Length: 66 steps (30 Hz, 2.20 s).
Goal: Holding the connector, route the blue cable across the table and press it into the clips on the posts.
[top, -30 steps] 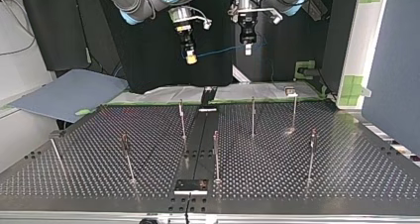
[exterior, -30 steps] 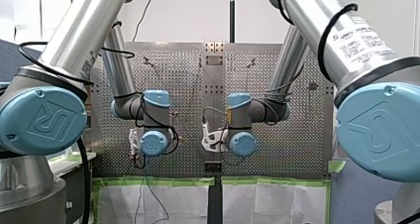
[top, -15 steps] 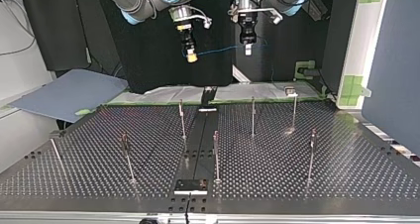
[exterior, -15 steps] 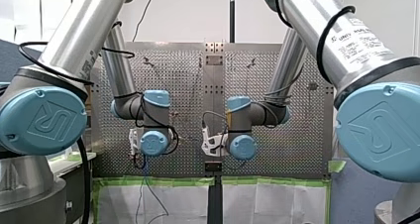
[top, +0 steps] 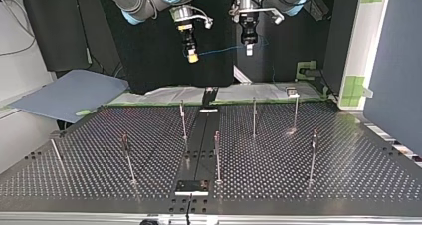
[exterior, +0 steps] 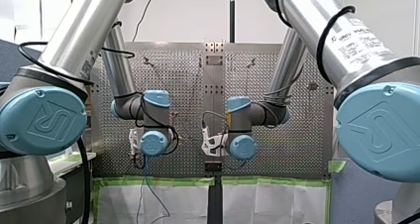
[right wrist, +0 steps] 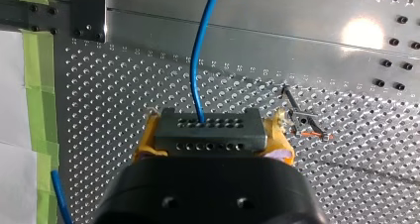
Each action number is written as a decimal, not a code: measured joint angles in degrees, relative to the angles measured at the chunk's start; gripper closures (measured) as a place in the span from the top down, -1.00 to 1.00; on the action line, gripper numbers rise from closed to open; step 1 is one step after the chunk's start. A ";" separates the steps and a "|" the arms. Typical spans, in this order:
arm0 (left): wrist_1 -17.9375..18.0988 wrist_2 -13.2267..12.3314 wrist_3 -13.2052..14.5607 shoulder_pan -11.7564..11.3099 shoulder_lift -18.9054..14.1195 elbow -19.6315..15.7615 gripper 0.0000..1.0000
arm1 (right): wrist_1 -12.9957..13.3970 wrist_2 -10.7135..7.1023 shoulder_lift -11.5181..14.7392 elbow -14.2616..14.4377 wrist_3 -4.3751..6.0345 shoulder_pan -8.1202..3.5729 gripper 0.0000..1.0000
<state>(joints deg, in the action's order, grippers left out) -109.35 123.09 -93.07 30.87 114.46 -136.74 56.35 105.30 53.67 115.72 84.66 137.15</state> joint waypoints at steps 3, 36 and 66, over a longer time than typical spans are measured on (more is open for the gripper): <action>0.00 0.00 0.00 0.00 0.00 0.00 -1.00 | 0.00 0.00 0.00 0.00 0.00 0.00 -1.00; -11.17 6.26 2.18 -2.49 -11.16 3.97 -1.00 | -10.47 -7.80 8.86 -10.47 6.76 0.53 -1.00; -23.65 8.31 2.85 -11.23 -26.29 7.62 -1.00 | -25.58 -13.19 11.02 -24.21 8.32 1.65 -1.00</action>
<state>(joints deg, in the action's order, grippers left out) -132.99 131.40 -90.22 19.64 88.17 -129.11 30.77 92.12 64.69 91.50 92.97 138.80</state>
